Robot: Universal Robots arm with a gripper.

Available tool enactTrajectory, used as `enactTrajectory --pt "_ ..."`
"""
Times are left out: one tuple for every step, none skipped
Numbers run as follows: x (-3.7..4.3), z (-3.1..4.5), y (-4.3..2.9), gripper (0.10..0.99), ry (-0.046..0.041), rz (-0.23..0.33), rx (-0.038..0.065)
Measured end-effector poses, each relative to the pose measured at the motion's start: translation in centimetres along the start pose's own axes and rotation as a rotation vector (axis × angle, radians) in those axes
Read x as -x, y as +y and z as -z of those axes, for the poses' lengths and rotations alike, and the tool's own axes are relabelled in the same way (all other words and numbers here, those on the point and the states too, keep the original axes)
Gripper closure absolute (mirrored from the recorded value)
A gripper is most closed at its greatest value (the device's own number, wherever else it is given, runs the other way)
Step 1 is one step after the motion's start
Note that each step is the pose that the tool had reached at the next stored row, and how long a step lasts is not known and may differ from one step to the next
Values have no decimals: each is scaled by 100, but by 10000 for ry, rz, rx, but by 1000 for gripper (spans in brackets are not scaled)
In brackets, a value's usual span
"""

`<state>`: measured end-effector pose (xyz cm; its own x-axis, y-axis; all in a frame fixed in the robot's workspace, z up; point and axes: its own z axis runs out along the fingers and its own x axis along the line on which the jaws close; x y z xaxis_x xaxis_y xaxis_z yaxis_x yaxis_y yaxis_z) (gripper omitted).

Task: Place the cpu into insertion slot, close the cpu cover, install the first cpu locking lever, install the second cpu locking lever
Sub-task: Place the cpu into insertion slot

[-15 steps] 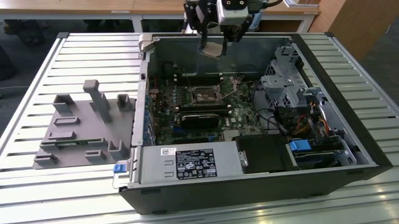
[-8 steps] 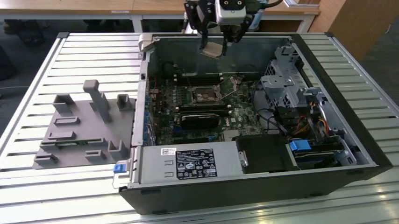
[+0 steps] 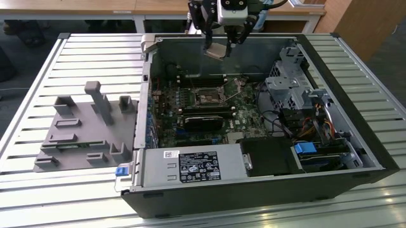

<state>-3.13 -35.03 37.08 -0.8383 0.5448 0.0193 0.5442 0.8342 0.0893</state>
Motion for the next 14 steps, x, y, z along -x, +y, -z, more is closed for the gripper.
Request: enactTrajectory --pt "0 0 0 561 -5 -56 1" --pt "0 0 0 561 -11 -115 2" --pt "0 0 0 561 -16 -176 3" --pt "0 0 0 561 -21 -238 5" --pt "0 0 0 561 -27 -299 5" --pt "0 0 0 561 -33 -360 6" --pt "0 -1 0 561 -38 -420 8" --pt "0 -1 0 561 -44 -485 9" --pt "0 -1 0 561 -49 -545 10" --pt "0 -1 0 561 -54 -605 12" --pt "0 -1 0 561 -59 -664 13" --pt "0 -1 0 561 -65 -725 14" --pt "0 -1 0 561 -71 -787 15" --pt "0 -1 0 561 -76 -850 16"
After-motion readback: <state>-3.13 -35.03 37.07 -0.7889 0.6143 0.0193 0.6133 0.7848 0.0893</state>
